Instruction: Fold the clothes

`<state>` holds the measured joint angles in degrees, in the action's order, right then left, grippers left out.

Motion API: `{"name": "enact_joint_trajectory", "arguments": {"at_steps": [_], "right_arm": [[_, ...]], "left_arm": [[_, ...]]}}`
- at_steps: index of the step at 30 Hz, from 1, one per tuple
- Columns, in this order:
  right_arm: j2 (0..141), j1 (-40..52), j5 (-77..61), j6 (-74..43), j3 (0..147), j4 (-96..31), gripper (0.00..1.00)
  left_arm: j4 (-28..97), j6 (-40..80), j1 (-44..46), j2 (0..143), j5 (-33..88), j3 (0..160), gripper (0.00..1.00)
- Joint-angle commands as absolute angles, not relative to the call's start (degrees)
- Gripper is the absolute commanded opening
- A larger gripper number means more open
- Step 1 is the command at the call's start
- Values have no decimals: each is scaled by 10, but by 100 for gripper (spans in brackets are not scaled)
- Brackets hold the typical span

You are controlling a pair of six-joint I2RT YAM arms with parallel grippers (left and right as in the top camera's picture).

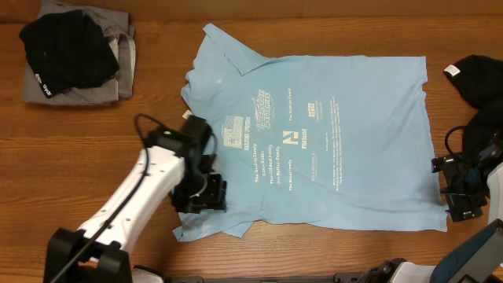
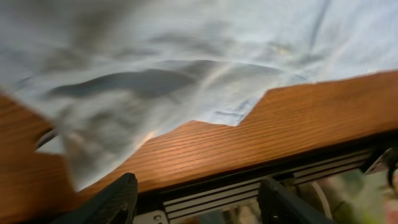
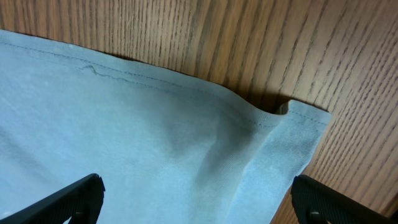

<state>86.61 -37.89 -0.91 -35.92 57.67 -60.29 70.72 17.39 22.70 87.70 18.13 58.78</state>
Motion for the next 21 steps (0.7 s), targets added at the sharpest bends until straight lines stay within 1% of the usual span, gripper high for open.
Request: {"name": "enact_joint_trajectory", "arguments": {"at_steps": [1, 11, 16, 21], "right_arm": [[850, -379, -12, -355, 585, -600, 100], [850, -379, -12, -355, 585, -599, 100], [850, -379, -12, -355, 585, -599, 100], [850, -379, -12, -355, 585, -599, 100]], "left_arm": [[689, 148, 284, 904, 193, 585, 66], [642, 132, 393, 979, 159, 586, 65], [628, 131, 424, 1001, 145, 586, 67], [605, 132, 432, 1025, 144, 586, 71]]}}
